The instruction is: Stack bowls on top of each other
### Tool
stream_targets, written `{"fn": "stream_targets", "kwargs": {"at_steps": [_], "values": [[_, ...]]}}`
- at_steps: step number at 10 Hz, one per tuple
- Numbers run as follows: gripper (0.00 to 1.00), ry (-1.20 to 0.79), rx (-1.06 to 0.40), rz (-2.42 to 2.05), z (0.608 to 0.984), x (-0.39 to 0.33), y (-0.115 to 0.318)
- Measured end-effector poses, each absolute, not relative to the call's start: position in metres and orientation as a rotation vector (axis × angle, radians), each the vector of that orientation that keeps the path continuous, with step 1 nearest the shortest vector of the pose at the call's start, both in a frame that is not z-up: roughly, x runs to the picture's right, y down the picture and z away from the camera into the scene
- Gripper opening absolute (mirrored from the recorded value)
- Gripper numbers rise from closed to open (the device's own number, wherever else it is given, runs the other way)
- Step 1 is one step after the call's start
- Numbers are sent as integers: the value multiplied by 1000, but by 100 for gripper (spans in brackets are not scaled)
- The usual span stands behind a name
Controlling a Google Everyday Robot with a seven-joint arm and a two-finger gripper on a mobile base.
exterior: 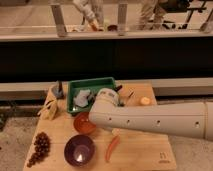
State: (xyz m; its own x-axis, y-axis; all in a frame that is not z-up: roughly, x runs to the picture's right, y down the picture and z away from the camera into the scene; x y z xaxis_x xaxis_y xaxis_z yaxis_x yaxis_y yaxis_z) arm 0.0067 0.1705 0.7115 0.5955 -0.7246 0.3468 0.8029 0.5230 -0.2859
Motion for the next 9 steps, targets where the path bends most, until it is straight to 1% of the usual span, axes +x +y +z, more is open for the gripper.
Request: {"fn": "stream_targets", "kwargs": {"at_steps": [4,7,9], "values": [[80,-209,-445,-1006,717,-3,174],[80,-214,-448,-1059,730,-9,166],[80,-216,-452,-1096,732,-12,168]]}}
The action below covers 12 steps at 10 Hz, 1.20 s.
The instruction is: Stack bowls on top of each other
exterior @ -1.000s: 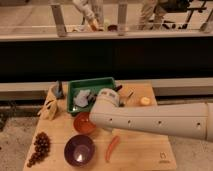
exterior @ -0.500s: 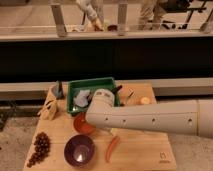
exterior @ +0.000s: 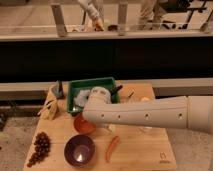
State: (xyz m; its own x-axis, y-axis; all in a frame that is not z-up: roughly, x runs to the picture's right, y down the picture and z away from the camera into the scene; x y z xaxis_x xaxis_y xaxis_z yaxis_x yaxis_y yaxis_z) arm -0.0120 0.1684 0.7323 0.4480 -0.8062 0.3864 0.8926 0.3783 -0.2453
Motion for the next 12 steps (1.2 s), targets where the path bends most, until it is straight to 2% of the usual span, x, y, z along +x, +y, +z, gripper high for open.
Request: {"fn": "stream_targets", "kwargs": {"at_steps": [8,11,12], "values": [[78,-233,-450,-1204,751,-17,167],[53,-238,-450,-1257,753,-25,170],[51,-240,-450,-1268,755,-27,171]]}}
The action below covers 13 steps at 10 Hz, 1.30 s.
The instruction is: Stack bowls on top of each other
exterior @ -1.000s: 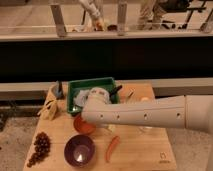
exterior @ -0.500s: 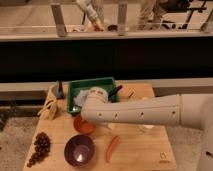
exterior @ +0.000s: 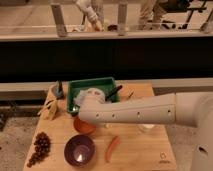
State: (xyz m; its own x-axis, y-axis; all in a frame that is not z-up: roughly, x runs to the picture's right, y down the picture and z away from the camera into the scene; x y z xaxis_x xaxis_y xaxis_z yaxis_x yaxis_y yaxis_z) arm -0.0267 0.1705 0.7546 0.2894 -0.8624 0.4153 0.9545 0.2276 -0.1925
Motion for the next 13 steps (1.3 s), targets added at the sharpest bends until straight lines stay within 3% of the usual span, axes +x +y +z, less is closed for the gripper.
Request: {"fn": "stream_targets", "kwargs": {"at_steps": [1,4,5,7,9,13], "values": [[54,-239,-451,-1283,757,-27,171],[78,-242,-452,-1320,759,-29,173],[80,-241,-451,-1329,757,-32,174],[72,-245,-448,-1352,757,-38,176],[79,-273,-439,-1364,761,-39,177],[80,-393,-405,-1382,785,-45,185]]}}
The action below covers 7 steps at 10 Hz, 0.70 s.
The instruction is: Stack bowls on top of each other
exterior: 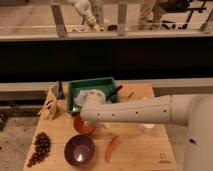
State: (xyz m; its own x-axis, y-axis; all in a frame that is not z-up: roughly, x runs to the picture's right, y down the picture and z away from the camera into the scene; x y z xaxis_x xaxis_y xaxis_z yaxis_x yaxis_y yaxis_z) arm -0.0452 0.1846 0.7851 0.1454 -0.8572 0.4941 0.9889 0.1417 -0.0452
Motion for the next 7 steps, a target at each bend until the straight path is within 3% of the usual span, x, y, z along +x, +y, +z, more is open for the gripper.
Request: {"fn": "stream_targets", "kwargs": {"at_steps": [7], "values": [[80,-499,-412,-1381,821,-44,191]]}}
